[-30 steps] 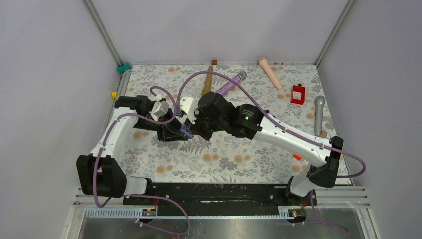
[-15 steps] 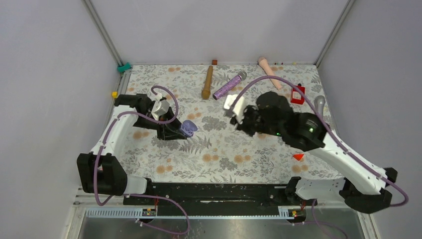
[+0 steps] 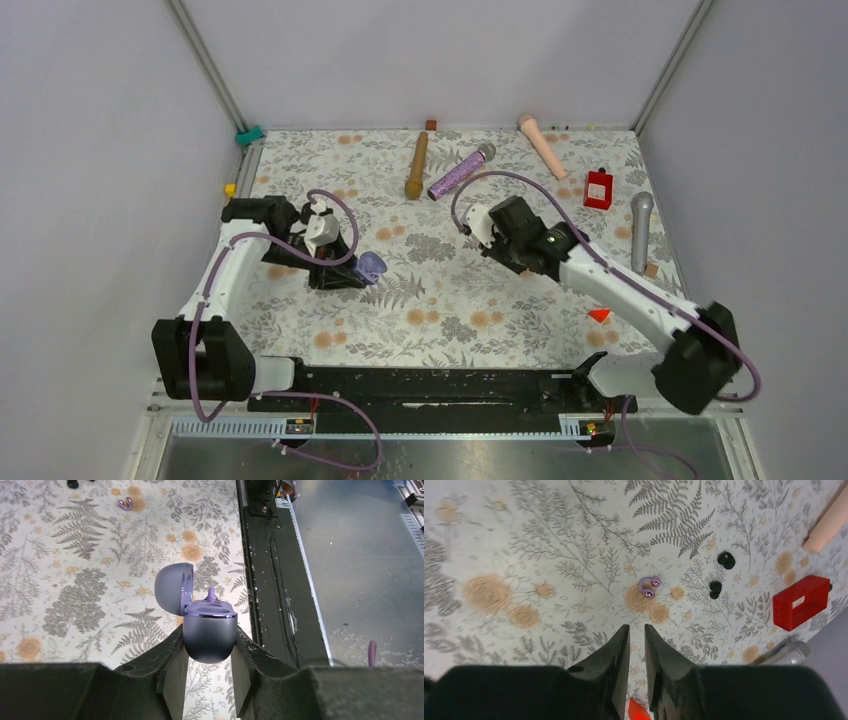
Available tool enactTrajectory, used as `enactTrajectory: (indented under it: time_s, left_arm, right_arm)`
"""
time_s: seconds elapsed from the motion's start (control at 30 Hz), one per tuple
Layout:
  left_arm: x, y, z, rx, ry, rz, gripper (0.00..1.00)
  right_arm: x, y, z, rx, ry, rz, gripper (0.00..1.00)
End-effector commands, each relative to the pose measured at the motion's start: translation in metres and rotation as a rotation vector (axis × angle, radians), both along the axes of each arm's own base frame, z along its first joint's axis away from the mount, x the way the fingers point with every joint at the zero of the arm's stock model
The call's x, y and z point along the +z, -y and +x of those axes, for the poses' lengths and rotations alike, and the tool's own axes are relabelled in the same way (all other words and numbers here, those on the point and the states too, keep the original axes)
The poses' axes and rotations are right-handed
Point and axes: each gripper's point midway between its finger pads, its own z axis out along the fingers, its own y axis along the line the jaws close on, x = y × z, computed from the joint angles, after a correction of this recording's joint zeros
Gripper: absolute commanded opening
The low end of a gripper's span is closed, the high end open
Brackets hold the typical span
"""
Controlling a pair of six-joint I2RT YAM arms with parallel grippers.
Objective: Insert the wireless bluetooth earbuds into the charging case
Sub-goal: Place the earbud in the charging case, then pick up the earbud from the center of the board.
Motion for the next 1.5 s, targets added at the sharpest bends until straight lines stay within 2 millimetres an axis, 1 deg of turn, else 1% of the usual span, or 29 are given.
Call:
enactTrajectory:
  time_s: [0.0,0.1,0.2,0.27,0.47,0.6,0.73,0.83,0.97,1.17,1.33,1.47]
  left_arm:
    - [-0.001,-0.005,-0.019,0.005,0.074,-0.004,0.00]
    - [0.000,-0.010,-0.016,0.057,0.088,-0.016,0.00]
    - [-0.001,-0.010,-0.017,0.065,0.093,-0.027,0.00]
    - [-0.001,-0.010,-0.016,0.066,0.084,-0.031,0.00]
    - [-0.001,-0.010,-0.014,0.066,0.058,-0.046,0.00]
    - [0.000,-0.010,-0.015,0.067,0.071,-0.052,0.00]
    - [0.000,-0.010,-0.016,0.066,0.076,-0.053,0.00]
    - [-0.001,-0.010,-0.016,0.066,0.076,-0.053,0.00]
    - [-0.001,-0.010,-0.016,0.067,0.078,-0.055,0.00]
    - [-0.002,-0.010,-0.015,0.068,0.077,-0.055,0.00]
    - [-0.002,-0.011,-0.015,0.067,0.080,-0.055,0.00]
    - [-0.003,-0.011,-0.015,0.068,0.077,-0.055,0.00]
  right_arm:
    - [-0.019,0.011,0.041,-0.154,0.048,-0.121,0.25]
    - [-0.043,0.016,0.046,-0.186,0.019,-0.199,0.25]
    - [-0.057,0.025,0.053,-0.219,0.023,-0.255,0.25]
    - [-0.062,0.030,0.059,-0.250,0.034,-0.266,0.25]
    - [-0.068,0.055,0.086,-0.391,0.110,-0.331,0.25]
    - [-0.079,0.067,0.092,-0.437,0.092,-0.364,0.24]
    - [-0.096,0.070,0.084,-0.426,0.018,-0.389,0.24]
    - [-0.104,0.070,0.076,-0.413,-0.040,-0.386,0.23]
    - [-0.112,0.065,0.064,-0.382,-0.117,-0.362,0.22]
    - [-0.119,0.053,0.049,-0.343,-0.222,-0.310,0.20]
    - [-0.124,0.049,0.044,-0.334,-0.265,-0.299,0.20]
    - [-0.124,0.039,0.037,-0.318,-0.319,-0.252,0.19]
